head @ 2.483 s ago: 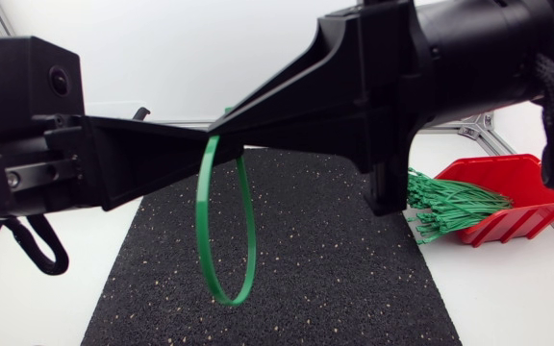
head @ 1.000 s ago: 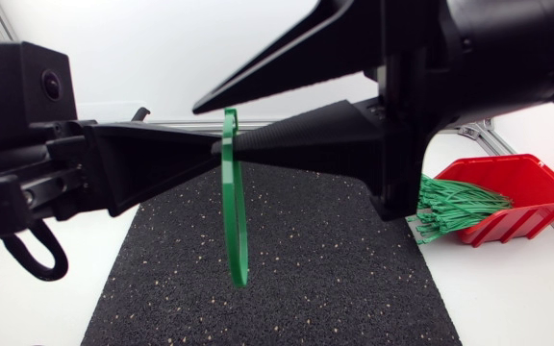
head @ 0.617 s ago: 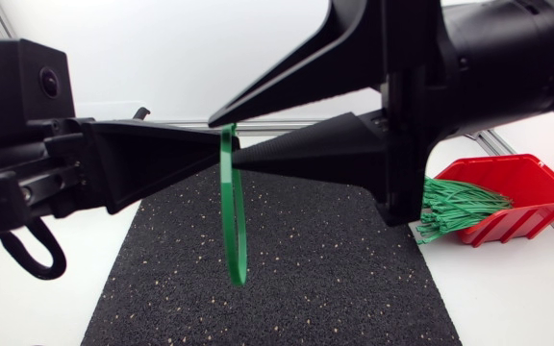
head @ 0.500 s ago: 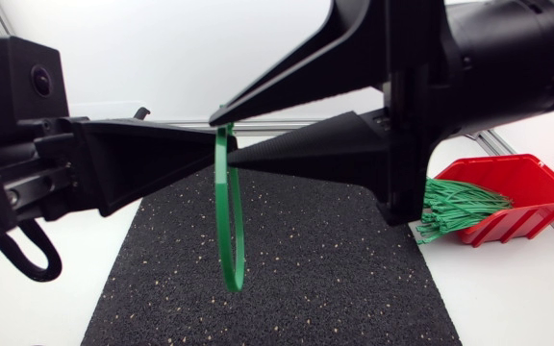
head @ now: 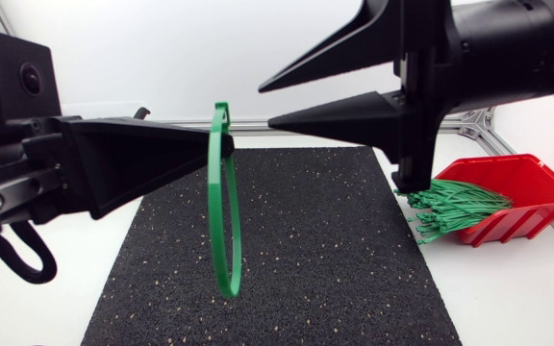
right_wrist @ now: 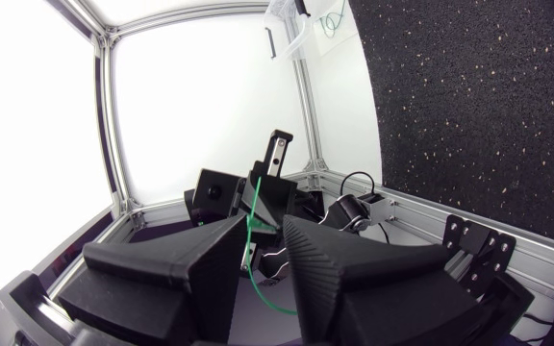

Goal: Take a green cable tie from the red box, thread the tail through the head to close it, then place it in the transparent bin on the left.

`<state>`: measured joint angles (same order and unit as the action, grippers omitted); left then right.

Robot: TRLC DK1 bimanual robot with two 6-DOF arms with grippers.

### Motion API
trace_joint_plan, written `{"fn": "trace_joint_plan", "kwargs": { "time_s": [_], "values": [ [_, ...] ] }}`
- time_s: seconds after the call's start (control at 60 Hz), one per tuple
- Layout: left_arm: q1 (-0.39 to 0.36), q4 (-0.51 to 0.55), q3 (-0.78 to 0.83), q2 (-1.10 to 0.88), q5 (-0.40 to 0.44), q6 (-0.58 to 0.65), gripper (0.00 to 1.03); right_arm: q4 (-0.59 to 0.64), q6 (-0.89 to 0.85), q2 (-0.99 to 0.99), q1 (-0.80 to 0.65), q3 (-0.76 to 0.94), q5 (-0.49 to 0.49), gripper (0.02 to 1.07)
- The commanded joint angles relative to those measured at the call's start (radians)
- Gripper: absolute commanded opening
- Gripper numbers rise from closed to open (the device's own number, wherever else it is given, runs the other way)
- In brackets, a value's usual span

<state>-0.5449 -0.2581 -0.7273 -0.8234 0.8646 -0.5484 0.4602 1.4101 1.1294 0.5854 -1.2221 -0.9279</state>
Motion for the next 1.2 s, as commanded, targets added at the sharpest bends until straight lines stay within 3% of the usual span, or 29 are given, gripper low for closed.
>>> {"fn": "trace_joint_plan", "kwargs": {
  "time_s": [0.0, 0.9, 1.017, 1.183],
  "values": [
    [-0.009, 0.000, -0.024, 0.015, 0.002, 0.011, 0.03, -0.003, -0.008, 0.046, -0.015, -0.019, -0.015, 0.36],
    [-0.027, 0.000, -0.031, -0.028, 0.001, 0.044, 0.03, -0.005, -0.002, 0.078, 0.083, -0.051, 0.000, 0.35],
    [-0.029, 0.002, -0.029, -0.028, 0.001, 0.044, 0.03, -0.011, -0.002, 0.089, 0.076, -0.051, 0.011, 0.21],
    [-0.030, 0.002, -0.029, -0.026, -0.001, 0.044, 0.03, -0.015, -0.002, 0.093, 0.065, -0.050, 0.012, 0.18]
  ]
}}
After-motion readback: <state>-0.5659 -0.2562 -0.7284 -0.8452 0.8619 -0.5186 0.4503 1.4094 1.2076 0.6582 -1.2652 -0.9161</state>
